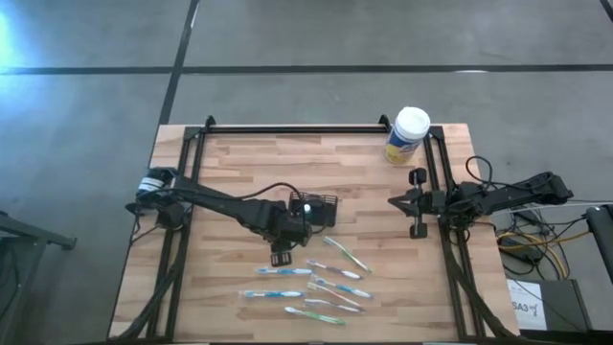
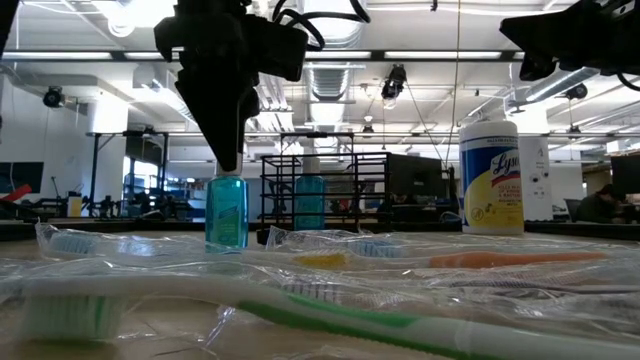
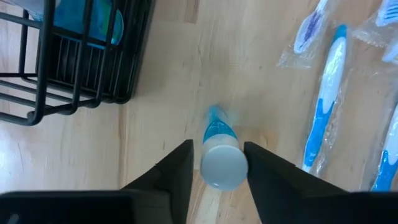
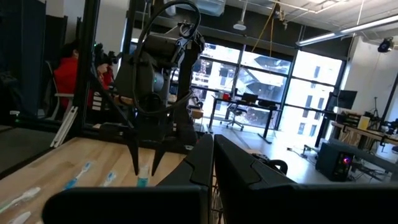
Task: Pick & Place toothbrushing station
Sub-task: Put the mouthwash into the wire organizer
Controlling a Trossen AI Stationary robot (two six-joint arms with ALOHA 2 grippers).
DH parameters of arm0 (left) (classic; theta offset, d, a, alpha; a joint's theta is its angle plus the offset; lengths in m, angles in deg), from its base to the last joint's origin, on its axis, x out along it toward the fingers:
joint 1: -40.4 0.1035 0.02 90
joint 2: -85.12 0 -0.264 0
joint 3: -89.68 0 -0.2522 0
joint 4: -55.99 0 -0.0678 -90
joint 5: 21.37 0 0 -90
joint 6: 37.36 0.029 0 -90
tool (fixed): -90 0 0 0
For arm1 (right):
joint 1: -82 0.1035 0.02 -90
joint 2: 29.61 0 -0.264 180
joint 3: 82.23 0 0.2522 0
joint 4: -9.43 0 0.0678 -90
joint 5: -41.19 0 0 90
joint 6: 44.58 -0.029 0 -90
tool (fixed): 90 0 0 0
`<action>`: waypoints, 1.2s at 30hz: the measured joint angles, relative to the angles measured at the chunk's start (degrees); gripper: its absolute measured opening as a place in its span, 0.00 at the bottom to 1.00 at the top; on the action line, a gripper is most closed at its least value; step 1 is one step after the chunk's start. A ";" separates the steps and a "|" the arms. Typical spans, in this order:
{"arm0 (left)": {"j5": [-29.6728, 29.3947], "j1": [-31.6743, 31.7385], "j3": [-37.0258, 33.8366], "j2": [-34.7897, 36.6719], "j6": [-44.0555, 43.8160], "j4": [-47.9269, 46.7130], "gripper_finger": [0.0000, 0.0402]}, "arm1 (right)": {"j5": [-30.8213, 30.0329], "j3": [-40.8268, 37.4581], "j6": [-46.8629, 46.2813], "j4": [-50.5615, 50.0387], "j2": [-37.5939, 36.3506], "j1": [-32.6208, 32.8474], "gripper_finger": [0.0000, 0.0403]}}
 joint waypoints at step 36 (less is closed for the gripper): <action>0.33 0.18 -32.44 50.16 2.43 6.90 0.24 | 0.00 -0.04 0.00 -0.25 0.00 -0.02 0.03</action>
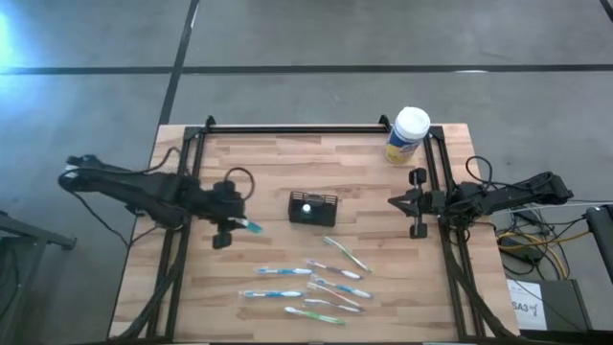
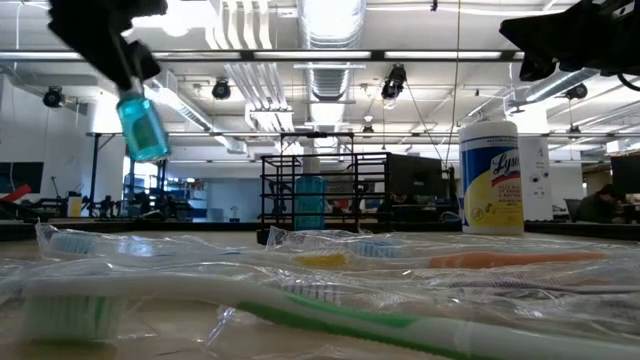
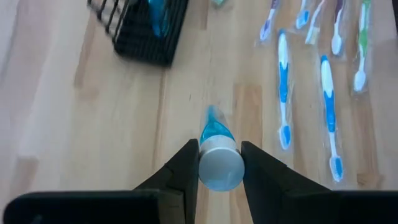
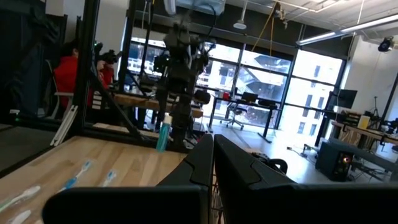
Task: Pick & Place toothbrushing station
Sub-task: Put the mouthwash into the wire organizer
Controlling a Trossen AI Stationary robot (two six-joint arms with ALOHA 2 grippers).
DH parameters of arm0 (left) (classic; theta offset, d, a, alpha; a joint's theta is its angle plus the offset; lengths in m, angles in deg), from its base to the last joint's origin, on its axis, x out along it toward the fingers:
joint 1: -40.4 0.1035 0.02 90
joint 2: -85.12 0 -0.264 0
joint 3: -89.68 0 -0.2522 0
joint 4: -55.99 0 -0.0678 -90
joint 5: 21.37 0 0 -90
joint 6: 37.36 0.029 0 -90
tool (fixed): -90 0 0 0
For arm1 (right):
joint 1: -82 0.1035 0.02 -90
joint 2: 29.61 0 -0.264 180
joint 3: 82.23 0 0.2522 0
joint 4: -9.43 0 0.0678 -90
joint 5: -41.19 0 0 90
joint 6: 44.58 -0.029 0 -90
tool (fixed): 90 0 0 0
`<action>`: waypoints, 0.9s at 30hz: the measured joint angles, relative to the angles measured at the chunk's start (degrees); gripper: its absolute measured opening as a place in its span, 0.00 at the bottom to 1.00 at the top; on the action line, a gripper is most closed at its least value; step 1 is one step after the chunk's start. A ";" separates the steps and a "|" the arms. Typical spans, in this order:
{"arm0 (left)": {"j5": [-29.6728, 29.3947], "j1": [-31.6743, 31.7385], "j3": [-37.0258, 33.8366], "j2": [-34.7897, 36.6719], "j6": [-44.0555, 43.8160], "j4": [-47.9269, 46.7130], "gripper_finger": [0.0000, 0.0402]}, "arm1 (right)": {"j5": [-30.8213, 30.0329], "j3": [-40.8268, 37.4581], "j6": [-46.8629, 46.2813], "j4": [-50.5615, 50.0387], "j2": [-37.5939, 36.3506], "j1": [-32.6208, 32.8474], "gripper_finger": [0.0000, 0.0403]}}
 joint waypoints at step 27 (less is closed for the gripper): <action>1.42 0.00 -35.25 30.77 -1.22 38.02 0.24 | 0.00 0.00 0.00 -0.28 0.04 0.00 0.03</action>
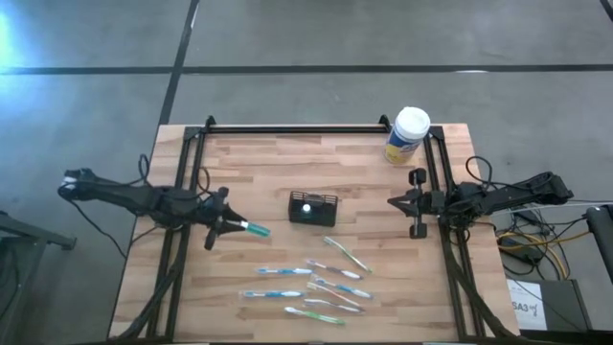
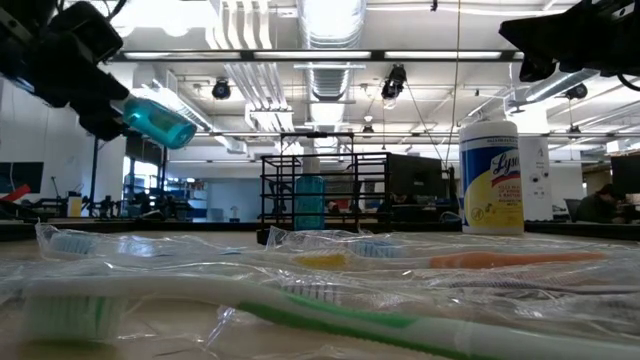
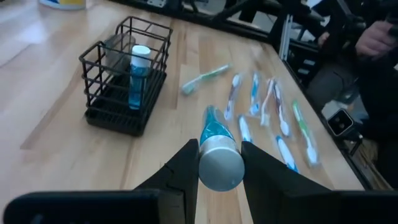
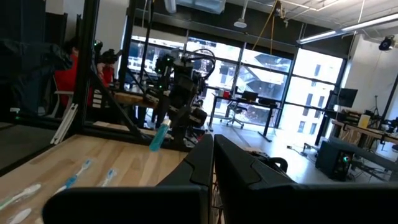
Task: Pick & Place toothbrushing station
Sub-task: Put the mouthwash into the wire organizer
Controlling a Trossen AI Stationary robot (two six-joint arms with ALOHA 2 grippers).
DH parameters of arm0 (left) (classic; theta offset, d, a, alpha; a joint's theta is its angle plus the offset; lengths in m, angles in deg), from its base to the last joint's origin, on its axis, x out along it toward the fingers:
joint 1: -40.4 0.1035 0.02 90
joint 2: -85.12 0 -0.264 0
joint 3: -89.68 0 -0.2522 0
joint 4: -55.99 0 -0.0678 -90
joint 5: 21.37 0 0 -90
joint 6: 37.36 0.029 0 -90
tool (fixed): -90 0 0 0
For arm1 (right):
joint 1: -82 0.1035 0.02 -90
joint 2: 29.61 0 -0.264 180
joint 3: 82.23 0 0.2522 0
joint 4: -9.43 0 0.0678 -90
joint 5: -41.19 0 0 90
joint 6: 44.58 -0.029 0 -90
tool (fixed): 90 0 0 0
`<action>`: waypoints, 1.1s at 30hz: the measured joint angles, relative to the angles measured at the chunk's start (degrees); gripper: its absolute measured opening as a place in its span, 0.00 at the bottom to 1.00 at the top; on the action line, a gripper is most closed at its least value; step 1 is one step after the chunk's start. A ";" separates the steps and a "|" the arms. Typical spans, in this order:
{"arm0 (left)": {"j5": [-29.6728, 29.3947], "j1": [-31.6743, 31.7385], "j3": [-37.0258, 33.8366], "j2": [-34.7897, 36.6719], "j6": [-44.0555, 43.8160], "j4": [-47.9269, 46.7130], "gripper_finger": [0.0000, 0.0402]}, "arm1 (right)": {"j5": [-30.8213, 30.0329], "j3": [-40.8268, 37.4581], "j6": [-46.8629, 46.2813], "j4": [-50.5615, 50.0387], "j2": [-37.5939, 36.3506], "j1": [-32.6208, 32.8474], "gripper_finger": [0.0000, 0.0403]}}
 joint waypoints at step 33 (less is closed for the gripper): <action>-12.95 7.34 74.53 -54.82 7.70 -46.94 0.24 | 0.00 0.00 -0.05 -0.44 -0.02 0.02 0.03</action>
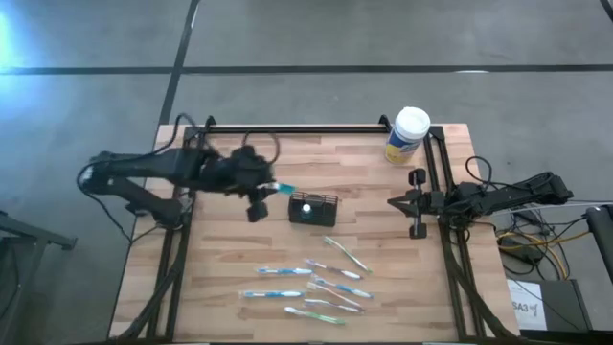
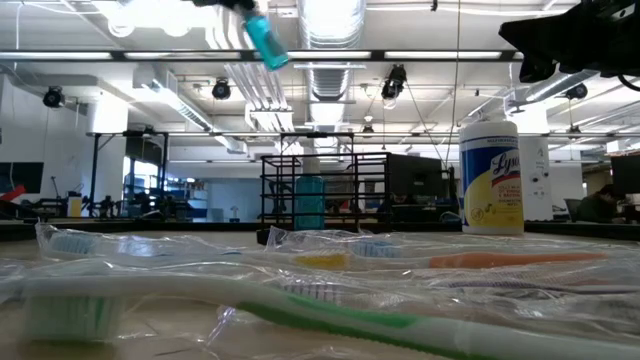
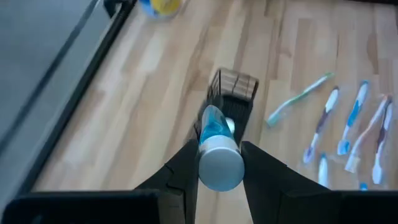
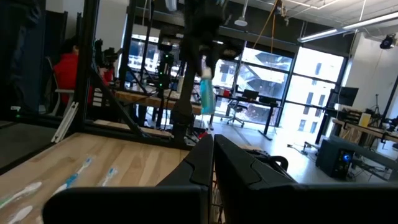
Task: Pick & Place toothbrushing station
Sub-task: Put the mouthwash into the wire organizer
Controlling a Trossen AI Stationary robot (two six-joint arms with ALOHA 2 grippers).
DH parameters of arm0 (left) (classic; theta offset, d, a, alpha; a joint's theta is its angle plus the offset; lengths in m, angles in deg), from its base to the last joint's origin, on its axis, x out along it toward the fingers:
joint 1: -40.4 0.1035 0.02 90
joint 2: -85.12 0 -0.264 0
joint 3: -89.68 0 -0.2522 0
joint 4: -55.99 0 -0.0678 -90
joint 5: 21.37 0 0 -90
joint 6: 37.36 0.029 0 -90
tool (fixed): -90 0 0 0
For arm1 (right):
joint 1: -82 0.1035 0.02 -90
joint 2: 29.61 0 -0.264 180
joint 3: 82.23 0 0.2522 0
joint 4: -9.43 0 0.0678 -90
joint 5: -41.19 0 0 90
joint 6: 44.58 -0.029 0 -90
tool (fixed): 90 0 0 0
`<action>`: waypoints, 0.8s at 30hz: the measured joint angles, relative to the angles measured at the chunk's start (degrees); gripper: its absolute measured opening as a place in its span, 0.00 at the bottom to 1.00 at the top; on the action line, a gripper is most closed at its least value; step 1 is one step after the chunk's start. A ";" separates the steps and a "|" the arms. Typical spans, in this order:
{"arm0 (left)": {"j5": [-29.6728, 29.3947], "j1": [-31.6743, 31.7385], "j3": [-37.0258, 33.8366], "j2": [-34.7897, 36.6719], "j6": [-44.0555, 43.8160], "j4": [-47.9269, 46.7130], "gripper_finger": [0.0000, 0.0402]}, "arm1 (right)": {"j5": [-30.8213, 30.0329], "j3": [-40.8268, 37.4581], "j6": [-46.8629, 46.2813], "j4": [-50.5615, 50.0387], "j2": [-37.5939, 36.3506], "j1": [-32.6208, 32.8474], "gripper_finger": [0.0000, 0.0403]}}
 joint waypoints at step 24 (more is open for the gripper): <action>10.69 4.27 29.79 -34.74 15.90 -13.86 0.24 | -0.73 -0.02 0.56 -2.19 -0.07 0.00 0.03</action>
